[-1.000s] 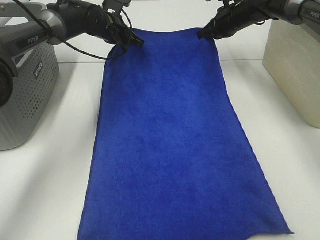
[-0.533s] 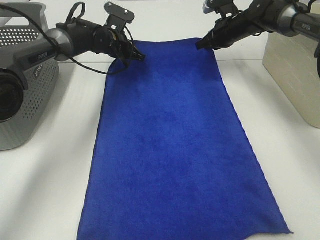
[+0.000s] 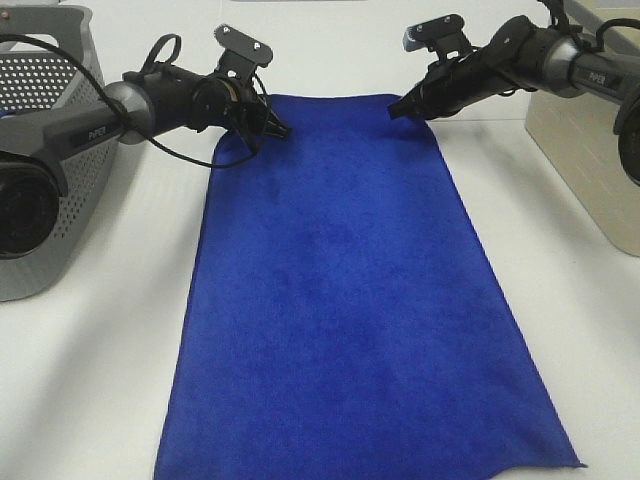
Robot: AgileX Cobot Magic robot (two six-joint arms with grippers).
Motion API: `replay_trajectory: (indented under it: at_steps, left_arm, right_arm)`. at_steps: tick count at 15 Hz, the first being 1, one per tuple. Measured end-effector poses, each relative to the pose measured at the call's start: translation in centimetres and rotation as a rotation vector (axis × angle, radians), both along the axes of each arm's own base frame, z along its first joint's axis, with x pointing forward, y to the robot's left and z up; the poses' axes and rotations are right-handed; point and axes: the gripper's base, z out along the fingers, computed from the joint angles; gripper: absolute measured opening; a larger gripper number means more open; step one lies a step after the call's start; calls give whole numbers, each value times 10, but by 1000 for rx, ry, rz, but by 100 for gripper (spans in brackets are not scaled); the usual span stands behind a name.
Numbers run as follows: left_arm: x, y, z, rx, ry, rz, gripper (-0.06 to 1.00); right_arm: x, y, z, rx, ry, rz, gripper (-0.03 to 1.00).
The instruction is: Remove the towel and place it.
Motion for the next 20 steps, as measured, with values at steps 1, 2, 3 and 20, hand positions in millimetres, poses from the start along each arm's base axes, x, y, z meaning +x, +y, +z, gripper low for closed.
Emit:
replay_trajectory:
  at_steps: [1, 2, 3, 20]
  left_arm:
    - [0, 0, -1, 15, -4, -5, 4]
    - [0, 0, 0, 25, -15, -10, 7]
    - [1, 0, 2, 26, -35, -15, 14]
    - [-60, 33, 143, 5, 553, 164, 76]
  right_arm:
    - [0, 0, -1, 3, 1, -1, 2]
    - [0, 0, 0, 11, -3, -7, 4]
    - [1, 0, 0, 19, -4, -10, 10]
    - [-65, 2, 143, 129, 427, -41, 81]
